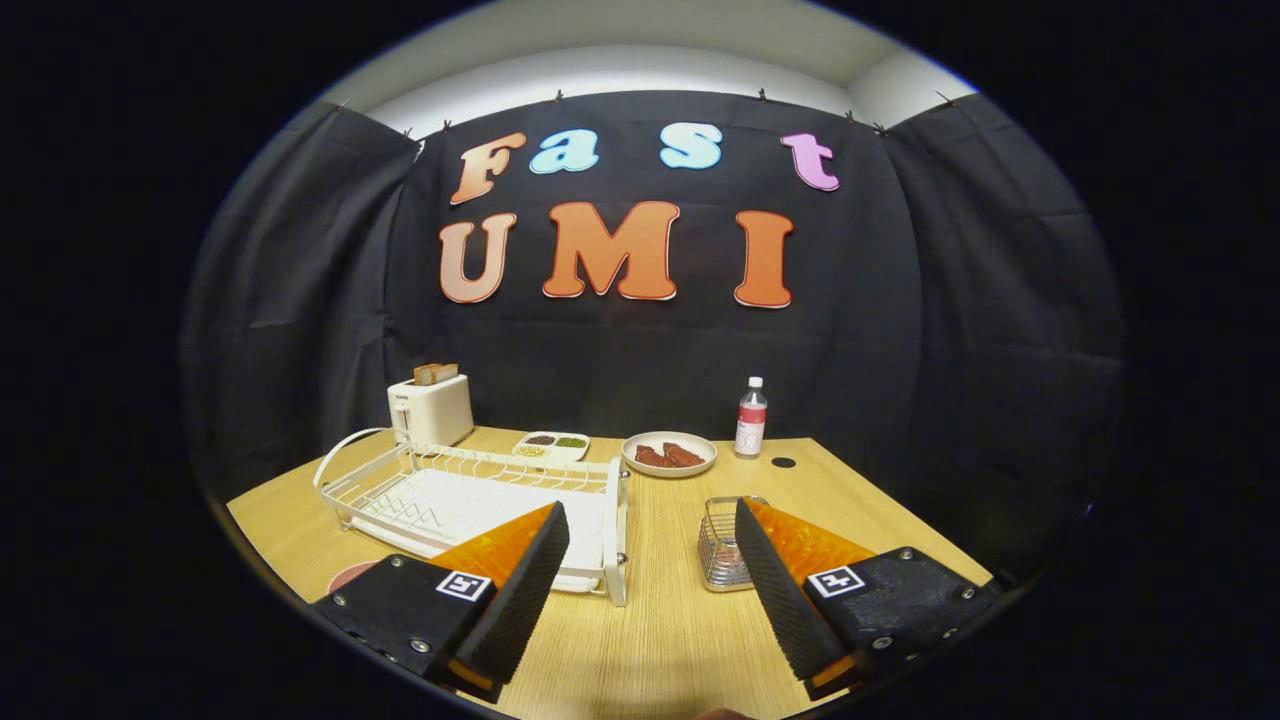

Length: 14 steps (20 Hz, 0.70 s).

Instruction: Take the plate from the dish rack, then take the spoon from the basket and place it into the plate.

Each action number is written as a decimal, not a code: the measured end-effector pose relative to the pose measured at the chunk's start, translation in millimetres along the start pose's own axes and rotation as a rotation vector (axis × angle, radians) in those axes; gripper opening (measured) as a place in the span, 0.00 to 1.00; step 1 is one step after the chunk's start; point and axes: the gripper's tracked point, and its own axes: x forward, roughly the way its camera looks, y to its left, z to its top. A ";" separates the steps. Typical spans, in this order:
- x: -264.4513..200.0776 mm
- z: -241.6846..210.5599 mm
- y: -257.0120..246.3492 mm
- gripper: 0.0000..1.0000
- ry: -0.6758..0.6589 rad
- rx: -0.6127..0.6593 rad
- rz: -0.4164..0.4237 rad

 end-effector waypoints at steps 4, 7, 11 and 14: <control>1.2 2.8 29.4 0.99 -0.013 0.021 0.052; 4.6 -7.7 41.0 0.99 0.009 -0.006 0.074; 6.2 -2.7 33.8 0.99 -0.002 0.042 0.058; 3.5 5.8 20.4 0.99 -0.030 0.071 0.016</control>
